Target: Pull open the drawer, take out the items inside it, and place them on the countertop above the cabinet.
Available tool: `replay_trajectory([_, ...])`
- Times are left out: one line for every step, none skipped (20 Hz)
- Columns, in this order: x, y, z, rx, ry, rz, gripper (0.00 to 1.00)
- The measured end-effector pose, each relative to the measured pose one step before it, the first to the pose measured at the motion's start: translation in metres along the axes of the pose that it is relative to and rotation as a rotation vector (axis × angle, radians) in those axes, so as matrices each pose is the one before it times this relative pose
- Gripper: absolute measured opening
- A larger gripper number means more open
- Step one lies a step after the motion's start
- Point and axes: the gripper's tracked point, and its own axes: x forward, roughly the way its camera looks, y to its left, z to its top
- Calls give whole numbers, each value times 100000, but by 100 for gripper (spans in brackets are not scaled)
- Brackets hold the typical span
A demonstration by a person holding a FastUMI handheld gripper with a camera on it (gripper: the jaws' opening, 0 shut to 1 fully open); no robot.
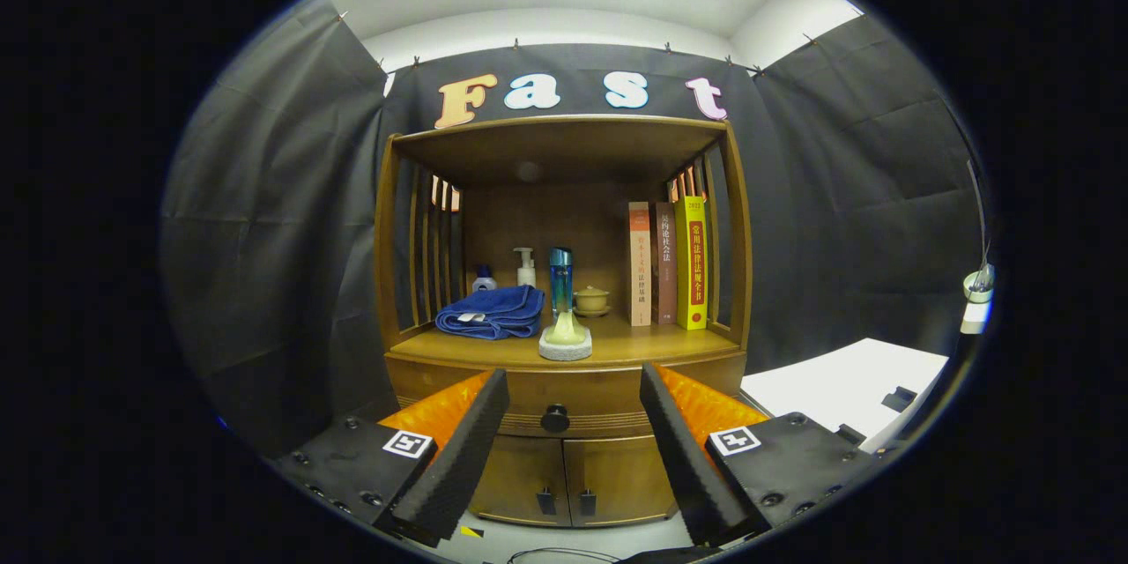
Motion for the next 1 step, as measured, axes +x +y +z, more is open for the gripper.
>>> replay_trajectory([0,-35,-124,23,357,-7,99])
